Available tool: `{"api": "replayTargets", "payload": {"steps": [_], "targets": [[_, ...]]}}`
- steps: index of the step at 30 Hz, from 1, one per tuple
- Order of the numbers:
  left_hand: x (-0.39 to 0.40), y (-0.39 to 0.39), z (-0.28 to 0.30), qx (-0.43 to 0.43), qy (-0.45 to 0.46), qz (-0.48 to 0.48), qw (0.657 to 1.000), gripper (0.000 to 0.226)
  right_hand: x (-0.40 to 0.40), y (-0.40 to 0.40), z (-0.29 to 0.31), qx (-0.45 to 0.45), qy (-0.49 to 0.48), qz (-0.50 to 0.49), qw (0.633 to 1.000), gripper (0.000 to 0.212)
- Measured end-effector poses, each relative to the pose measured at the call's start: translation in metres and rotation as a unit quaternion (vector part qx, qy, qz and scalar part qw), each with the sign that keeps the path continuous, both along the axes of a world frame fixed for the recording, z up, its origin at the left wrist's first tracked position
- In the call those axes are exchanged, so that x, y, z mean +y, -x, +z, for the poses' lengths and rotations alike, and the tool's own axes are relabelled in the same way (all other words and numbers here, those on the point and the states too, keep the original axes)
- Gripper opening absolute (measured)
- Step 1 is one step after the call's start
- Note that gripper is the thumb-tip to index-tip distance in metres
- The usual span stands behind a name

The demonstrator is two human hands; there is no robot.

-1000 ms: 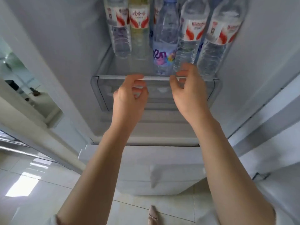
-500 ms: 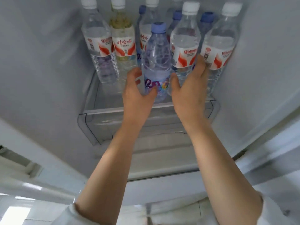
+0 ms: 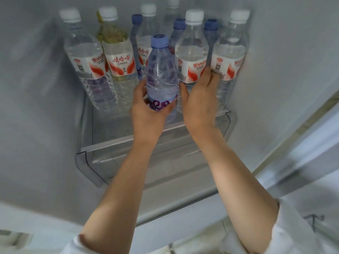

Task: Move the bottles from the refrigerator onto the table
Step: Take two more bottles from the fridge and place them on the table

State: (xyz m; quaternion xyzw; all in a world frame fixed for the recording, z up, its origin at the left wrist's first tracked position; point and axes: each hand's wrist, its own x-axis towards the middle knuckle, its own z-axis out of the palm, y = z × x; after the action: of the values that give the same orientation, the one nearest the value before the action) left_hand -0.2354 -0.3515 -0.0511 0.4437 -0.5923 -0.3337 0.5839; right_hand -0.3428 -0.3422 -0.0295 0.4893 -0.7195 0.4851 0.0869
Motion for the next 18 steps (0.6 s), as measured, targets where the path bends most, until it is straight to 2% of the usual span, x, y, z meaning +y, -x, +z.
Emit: {"api": "replayTargets", "payload": {"steps": [6,11,18], "targets": [[-0.008,-0.01,-0.004,-0.016,0.004,0.004,1.0,0.082,-0.007,0.004,0.004,-0.008,0.001,0.013,1.0,0.068],[-0.014,-0.014,-0.008,-0.013,-0.02,0.008,1.0,0.081,0.001,-0.002,0.0,-0.031,0.044,0.037,0.998,0.068],[-0.004,-0.018,-0.011,0.008,0.025,0.046,0.999,0.078,0.017,-0.001,0.0,-0.116,0.069,0.113,0.984,0.069]]}}
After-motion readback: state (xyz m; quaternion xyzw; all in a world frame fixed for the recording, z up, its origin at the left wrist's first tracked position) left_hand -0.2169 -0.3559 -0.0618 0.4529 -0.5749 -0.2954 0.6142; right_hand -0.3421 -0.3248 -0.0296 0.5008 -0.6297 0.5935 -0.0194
